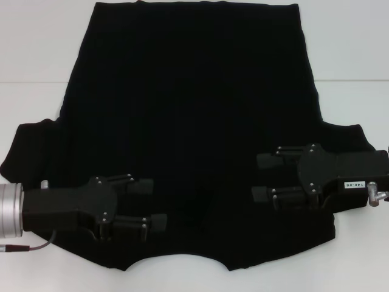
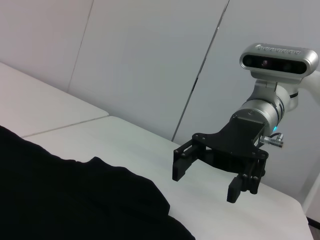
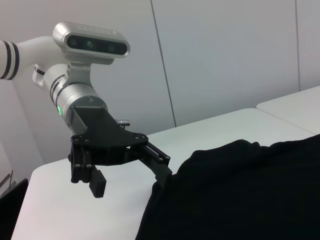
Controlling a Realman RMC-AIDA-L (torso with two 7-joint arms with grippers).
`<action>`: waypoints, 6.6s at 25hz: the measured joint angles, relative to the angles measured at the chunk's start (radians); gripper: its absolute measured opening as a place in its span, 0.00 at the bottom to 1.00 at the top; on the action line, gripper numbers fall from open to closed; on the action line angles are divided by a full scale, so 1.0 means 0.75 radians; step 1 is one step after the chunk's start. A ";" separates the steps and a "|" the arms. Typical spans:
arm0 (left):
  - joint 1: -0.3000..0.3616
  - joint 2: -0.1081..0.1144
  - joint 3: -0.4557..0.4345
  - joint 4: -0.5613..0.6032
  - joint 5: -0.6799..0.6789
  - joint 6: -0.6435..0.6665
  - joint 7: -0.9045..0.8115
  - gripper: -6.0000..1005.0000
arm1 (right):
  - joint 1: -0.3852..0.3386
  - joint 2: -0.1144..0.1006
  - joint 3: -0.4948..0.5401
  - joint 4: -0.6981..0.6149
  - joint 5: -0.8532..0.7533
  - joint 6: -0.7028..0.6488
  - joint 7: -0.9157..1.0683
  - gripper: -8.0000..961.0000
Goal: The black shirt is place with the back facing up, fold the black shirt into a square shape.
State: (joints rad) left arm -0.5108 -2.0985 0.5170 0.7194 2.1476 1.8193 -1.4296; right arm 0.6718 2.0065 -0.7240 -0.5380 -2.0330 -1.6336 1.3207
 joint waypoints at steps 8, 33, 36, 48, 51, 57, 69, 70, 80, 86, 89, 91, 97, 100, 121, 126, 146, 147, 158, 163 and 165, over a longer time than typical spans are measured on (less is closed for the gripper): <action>0.000 0.000 0.000 0.000 0.000 0.000 -0.002 0.91 | 0.000 0.000 0.000 0.006 0.001 -0.001 0.000 0.82; -0.034 0.089 -0.282 0.211 0.354 -0.677 -1.170 0.89 | 0.002 0.046 0.048 0.011 0.057 0.060 0.013 0.82; -0.035 0.091 -0.291 0.224 0.420 -0.717 -1.223 0.89 | 0.002 0.047 0.049 0.011 0.056 0.064 0.011 0.82; -0.057 0.092 -0.277 0.157 0.524 -0.911 -1.295 0.88 | 0.001 0.047 0.049 0.009 0.056 0.073 0.019 0.82; -0.065 0.093 -0.266 0.125 0.535 -0.959 -1.296 0.88 | 0.001 0.047 0.050 0.008 0.056 0.072 0.019 0.82; -0.072 0.094 -0.264 0.086 0.553 -1.021 -1.289 0.88 | 0.002 0.047 0.051 0.008 0.056 0.072 0.019 0.82; -0.072 0.091 -0.225 0.066 0.558 -1.045 -1.271 0.87 | 0.002 0.047 0.051 0.002 0.057 0.076 0.018 0.82; -0.072 0.090 -0.215 0.063 0.558 -1.048 -1.271 0.87 | 0.002 0.047 0.051 0.002 0.058 0.076 0.018 0.82; -0.081 0.086 -0.194 0.053 0.554 -1.031 -1.253 0.86 | 0.002 0.044 0.053 0.001 0.058 0.076 0.018 0.82; -0.084 0.086 -0.194 0.053 0.551 -1.017 -1.239 0.86 | 0.002 0.043 0.053 0.000 0.058 0.074 0.018 0.82; -0.084 0.086 -0.194 0.053 0.552 -1.019 -1.236 0.86 | 0.002 0.043 0.055 -0.001 0.058 0.072 0.018 0.82; -0.084 0.088 -0.192 0.053 0.559 -1.028 -1.231 0.82 | 0.002 0.043 0.055 -0.002 0.059 0.071 0.018 0.82; -0.086 0.085 -0.169 0.053 0.560 -1.059 -1.221 0.71 | 0.002 0.043 0.064 -0.003 0.060 0.069 0.018 0.82; -0.088 0.082 -0.163 0.055 0.554 -1.072 -1.220 0.65 | 0.002 0.042 0.066 -0.005 0.061 0.065 0.018 0.82; -0.098 0.085 -0.106 0.049 0.552 -1.212 -1.188 0.01 | 0.004 0.042 0.068 0.001 0.084 0.074 0.018 0.82; -0.101 0.087 -0.104 0.043 0.548 -1.282 -1.165 0.01 | 0.002 0.043 0.068 0.007 0.101 0.076 0.018 0.82; -0.144 0.099 -0.095 0.015 0.514 -1.448 -1.094 0.01 | -0.002 0.053 0.067 0.010 0.130 0.071 0.021 0.82; -0.148 0.100 -0.095 0.013 0.514 -1.455 -1.090 0.01 | -0.002 0.053 0.067 0.010 0.130 0.070 0.021 0.82; -0.164 0.102 -0.096 0.002 0.507 -1.498 -1.062 0.01 | -0.004 0.063 0.067 0.012 0.130 0.072 0.028 0.82; -0.170 0.102 -0.096 0.005 0.476 -1.471 -1.062 0.01 | -0.004 0.066 0.068 0.012 0.130 0.075 0.028 0.82; -0.170 0.102 -0.096 0.012 0.465 -1.433 -1.062 0.01 | -0.006 0.067 0.067 0.012 0.129 0.076 0.028 0.82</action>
State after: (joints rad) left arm -0.6385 -2.0217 0.4451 0.7282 2.4961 0.7442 -2.2265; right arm 0.6674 2.0571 -0.6734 -0.5292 -1.9359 -1.5768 1.3421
